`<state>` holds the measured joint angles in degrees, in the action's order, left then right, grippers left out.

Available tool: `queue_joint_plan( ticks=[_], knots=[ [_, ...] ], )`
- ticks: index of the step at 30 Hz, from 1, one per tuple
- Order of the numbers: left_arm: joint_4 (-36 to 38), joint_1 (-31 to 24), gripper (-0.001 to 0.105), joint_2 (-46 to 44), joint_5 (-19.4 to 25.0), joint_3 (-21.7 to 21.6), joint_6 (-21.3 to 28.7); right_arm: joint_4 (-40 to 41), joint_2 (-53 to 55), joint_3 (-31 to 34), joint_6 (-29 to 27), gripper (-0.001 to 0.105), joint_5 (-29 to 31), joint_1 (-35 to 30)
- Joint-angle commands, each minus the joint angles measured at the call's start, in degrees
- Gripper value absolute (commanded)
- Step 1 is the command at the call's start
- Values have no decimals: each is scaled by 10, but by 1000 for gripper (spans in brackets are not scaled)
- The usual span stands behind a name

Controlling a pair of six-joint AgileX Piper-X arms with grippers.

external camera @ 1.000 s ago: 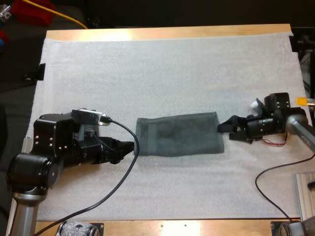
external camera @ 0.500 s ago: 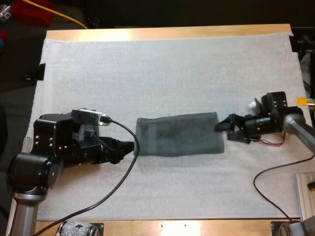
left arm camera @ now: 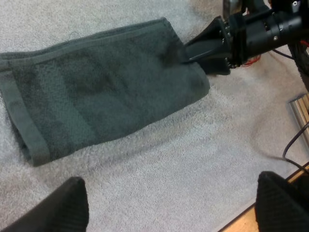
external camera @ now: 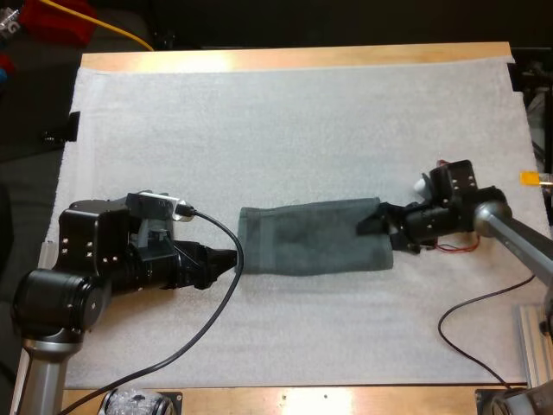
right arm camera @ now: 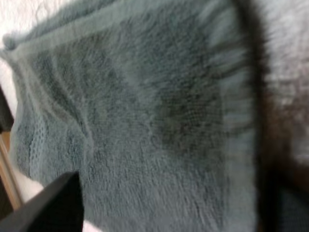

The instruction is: Pick towel from pile, fold and stack

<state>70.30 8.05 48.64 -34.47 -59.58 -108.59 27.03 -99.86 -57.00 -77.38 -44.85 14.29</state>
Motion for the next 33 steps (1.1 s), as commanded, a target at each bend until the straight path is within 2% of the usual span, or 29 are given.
queue_joint_plan(
  ticks=[1, 7, 13, 16, 20, 24, 28, 33],
  knots=[
    [-4, 2, 69, -1, -5, -5, -4, 15, -23, 13, 14, 73, -3, 17],
    [-4, 2, 69, -1, -14, -5, -4, -22, -23, 13, 55, 73, -5, 41],
    [-4, 2, 69, -1, -18, -5, -4, -27, -23, 13, 65, 71, -3, 46],
    [-4, 2, 69, -1, -18, -5, -4, -27, -23, 13, 65, 59, 2, 46],
    [-2, 2, 69, -1, -18, -5, -4, -23, -23, 13, 63, 31, 27, 46],
    [6, 2, 69, -1, -18, -5, -4, -23, -18, 13, 51, 13, 59, 46],
    [7, 2, 69, -1, -18, -5, -4, -23, -6, 13, 30, 3, 95, 46],
    [7, 2, 69, -1, -18, -5, -4, 6, 17, 6, -11, 2, 158, 46]
  ],
)
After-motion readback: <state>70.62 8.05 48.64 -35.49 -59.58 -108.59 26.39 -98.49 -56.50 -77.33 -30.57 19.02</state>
